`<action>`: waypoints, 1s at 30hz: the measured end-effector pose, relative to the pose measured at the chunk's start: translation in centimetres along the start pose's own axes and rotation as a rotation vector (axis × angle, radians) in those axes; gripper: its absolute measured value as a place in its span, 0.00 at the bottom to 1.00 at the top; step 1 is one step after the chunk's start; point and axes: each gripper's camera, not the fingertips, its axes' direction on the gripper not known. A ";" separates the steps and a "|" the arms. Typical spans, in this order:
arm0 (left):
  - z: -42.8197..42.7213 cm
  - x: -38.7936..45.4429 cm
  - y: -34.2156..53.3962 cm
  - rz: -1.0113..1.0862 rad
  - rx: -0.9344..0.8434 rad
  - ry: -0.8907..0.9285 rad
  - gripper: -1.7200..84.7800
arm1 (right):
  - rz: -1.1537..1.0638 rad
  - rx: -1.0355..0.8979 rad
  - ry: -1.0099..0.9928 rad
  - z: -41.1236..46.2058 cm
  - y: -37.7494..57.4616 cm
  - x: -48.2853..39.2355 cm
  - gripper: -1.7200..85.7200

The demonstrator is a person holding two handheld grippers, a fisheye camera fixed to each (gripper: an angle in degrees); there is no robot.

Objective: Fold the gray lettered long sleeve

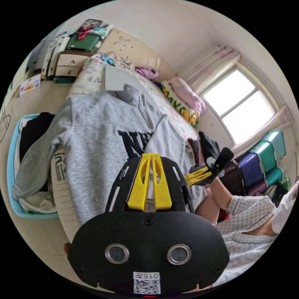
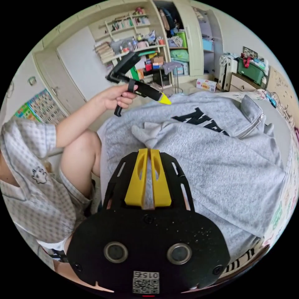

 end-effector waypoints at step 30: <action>-13.6 -50.5 12.1 -1.232 0.576 -0.325 0.07 | 0.103 -0.057 -0.093 -1.4 -12.4 7.6 0.01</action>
